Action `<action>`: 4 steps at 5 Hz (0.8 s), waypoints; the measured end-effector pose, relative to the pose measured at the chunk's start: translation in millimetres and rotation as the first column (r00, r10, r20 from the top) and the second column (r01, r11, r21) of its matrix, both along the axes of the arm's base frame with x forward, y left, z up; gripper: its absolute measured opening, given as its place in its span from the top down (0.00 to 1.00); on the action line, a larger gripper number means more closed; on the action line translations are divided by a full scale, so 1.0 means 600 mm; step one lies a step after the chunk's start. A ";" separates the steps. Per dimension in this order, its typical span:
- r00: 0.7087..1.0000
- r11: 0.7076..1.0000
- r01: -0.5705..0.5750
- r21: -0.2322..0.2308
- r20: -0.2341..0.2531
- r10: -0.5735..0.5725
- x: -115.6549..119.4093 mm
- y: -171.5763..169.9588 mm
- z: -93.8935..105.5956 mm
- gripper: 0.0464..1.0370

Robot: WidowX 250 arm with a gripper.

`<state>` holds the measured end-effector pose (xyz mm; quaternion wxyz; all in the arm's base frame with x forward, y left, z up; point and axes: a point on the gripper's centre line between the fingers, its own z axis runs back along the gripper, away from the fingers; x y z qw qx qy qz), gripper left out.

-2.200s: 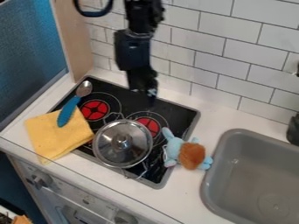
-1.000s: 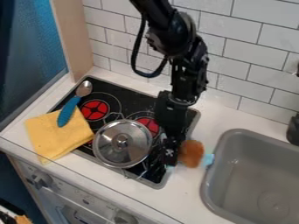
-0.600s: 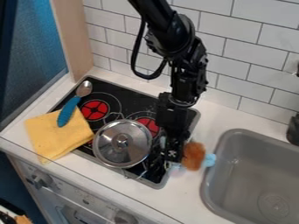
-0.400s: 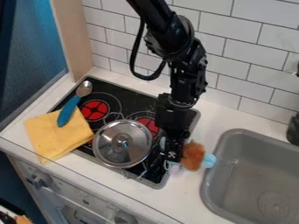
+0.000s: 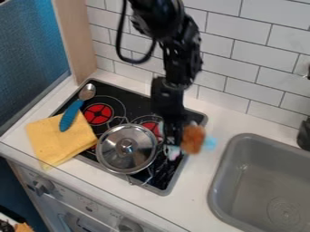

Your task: Move the toy from the right side of the stove to the upper center of the stove

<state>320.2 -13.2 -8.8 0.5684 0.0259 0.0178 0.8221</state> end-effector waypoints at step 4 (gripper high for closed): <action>0.942 0.939 -0.323 0.113 0.131 0.309 0.088 0.222 0.034 0.72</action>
